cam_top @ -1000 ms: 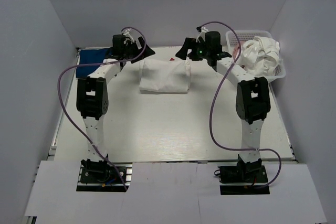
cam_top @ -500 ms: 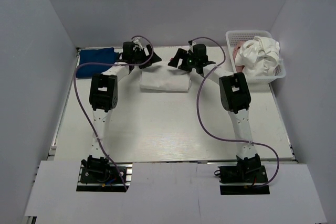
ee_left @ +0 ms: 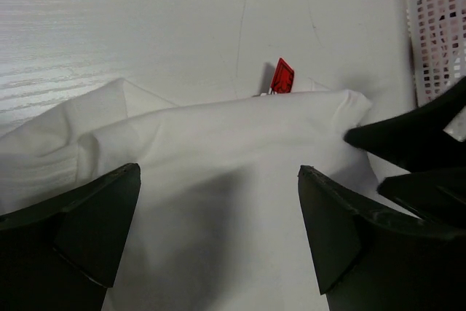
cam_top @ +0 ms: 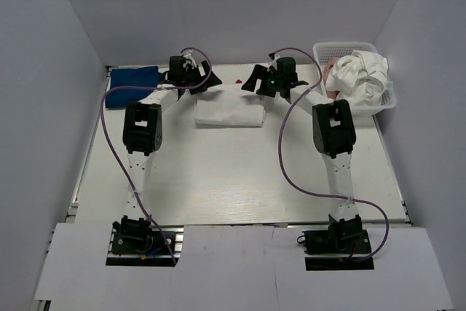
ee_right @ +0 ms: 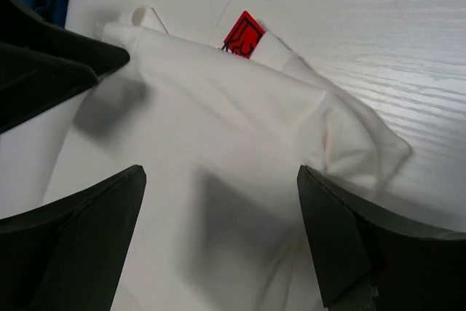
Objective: Fold and stack the t-shirts
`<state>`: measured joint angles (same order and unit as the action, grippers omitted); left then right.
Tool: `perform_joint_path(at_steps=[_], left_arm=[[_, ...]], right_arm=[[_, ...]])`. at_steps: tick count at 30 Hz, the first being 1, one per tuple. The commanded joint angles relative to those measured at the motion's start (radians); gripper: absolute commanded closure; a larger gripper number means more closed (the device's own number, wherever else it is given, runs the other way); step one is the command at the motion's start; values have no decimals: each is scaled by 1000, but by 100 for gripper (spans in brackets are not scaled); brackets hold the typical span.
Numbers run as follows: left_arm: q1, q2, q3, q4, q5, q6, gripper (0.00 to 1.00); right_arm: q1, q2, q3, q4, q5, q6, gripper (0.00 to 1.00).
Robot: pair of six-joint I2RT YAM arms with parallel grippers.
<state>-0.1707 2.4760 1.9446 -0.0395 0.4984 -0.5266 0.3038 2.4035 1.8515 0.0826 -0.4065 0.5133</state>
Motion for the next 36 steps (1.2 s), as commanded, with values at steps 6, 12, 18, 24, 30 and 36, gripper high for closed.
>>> perform_joint_path(at_steps=[6,12,18,24,30,36], left_arm=[[-15,-241,45,-321,-196,171,0],[-15,-298,-153,-344,-213,171,0],[-15,-221,-129,-408,-239,180,0],[-15,-155,-105,-433,-271,189,0],[-45,-88,-50,-459,-186,283,28],[-66,-66,-7,-480,-164,359,87]], right_arm=[[-6,-527,-357,-107,230,-208,10],[-9,-737,-577,-170,337,-219,10],[-9,-839,-624,-219,322,-251,10],[-6,-880,-649,-219,311,-282,10],[-14,-888,-670,-201,314,-283,10],[-12,-880,-670,-219,376,-294,10]])
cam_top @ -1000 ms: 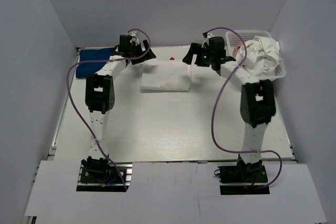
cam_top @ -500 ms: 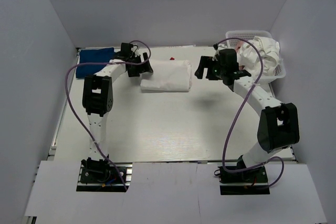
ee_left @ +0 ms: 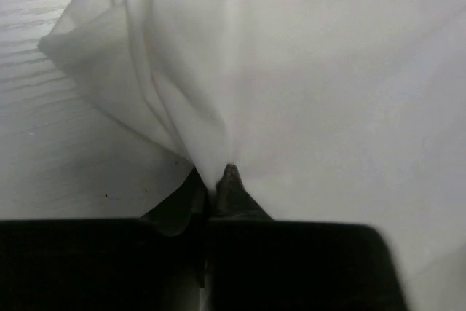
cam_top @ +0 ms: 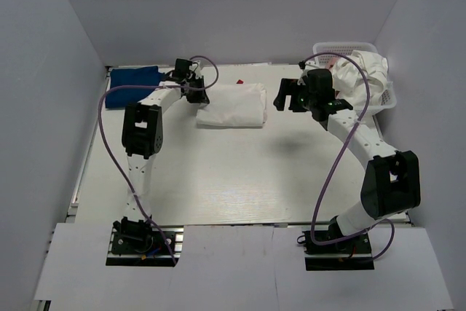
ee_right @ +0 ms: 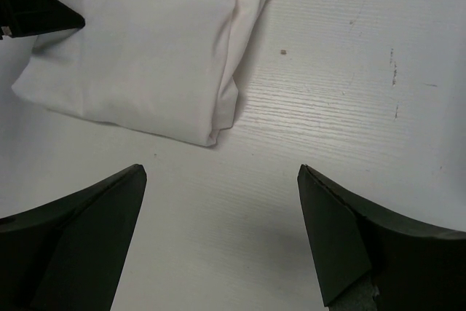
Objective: Fold and stack the t-shirts
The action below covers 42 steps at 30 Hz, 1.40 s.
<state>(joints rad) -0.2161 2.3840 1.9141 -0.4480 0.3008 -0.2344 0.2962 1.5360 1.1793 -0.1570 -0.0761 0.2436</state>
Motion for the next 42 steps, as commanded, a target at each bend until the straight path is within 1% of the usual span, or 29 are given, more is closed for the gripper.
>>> perform_joint_path(at_steps=[1,3,6,7,8,10,12,13,15,18,21,25,34,37,42], left_arm=[[-20,26,42,-84,-6,78,100],[-20,26,100,-110,-38,122,100],[-9,-52,125,-107,-90,210,100],[0,-84,102,-89,-116,227,100],[0,-156,79,-62,-130,240,100],[9,-218,22,-2,-190,294,100],[9,-296,-23,41,-218,375,100],[9,-315,-33,42,-254,395,100],[9,-344,-33,52,-278,431,100],[29,-385,-55,71,-334,533,100],[47,-385,-44,71,-385,614,100],[90,-385,6,43,-385,671,100],[173,-352,105,9,-385,744,100],[208,-352,131,9,-365,744,100],[256,-373,154,19,-328,734,100]], right_arm=[[-5,-13,2,17,51,-29,10],[-3,-16,-1,7,64,-30,10],[-5,-31,-23,7,71,-33,10],[-5,-36,-27,8,103,-35,10],[-5,-37,-36,14,110,-36,10],[-3,-56,-61,17,124,-36,10],[-5,-74,-89,24,128,-36,10],[-6,-83,-101,25,133,-36,10],[-3,-89,-110,36,147,-38,10],[0,-106,-121,31,164,-40,10],[-6,-125,-142,60,164,-43,10],[-5,-125,-141,57,176,-46,10],[0,-85,-110,33,179,-36,10],[-2,-60,-83,1,173,-41,10],[-2,-39,-73,-6,154,-40,10]])
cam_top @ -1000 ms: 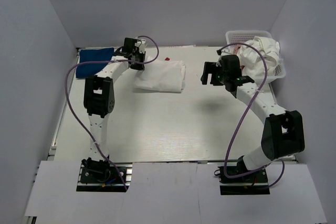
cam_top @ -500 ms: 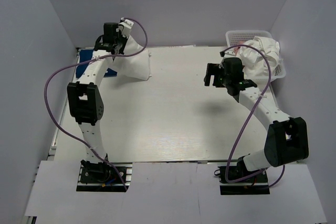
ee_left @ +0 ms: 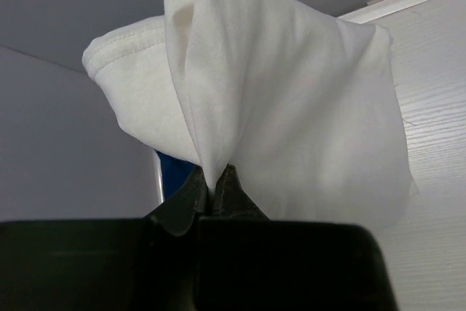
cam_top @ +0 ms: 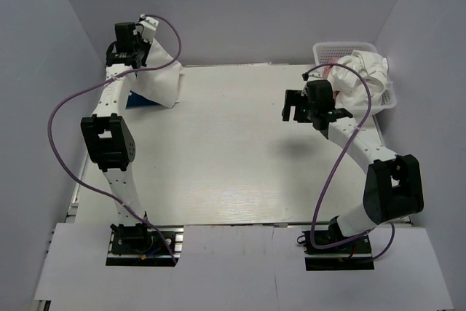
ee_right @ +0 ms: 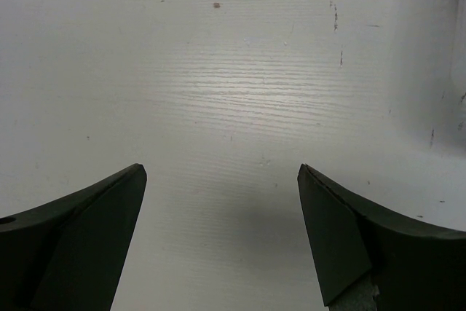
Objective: Fold and stack the t-shirts
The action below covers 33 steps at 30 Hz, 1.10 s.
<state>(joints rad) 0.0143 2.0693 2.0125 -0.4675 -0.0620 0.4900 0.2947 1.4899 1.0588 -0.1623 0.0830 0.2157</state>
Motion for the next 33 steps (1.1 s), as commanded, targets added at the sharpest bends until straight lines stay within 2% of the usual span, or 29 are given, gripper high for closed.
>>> perform_joint_path(at_steps=[1,5,16,20,31,32,33], left_arm=[[26,-58,77,38,34,-2,100],[62,-37,161,27,65,-24,100],[147,29,123,41,169,-36,100],[180,87,97,64,156,-45,100],[248,210,141,96,157,-67,100],[259,225,150,105,133,-67,89],[259,226,150,105,114,-83,56]], right_arm=[[-2,9,49,3,-8,-10,10],[3,23,64,-6,-12,-15,10],[1,39,95,-32,-3,-15,10],[1,50,110,-45,4,-9,10],[3,101,153,-69,-5,7,10],[0,107,162,-74,-3,10,10],[3,116,170,-77,-6,11,10]])
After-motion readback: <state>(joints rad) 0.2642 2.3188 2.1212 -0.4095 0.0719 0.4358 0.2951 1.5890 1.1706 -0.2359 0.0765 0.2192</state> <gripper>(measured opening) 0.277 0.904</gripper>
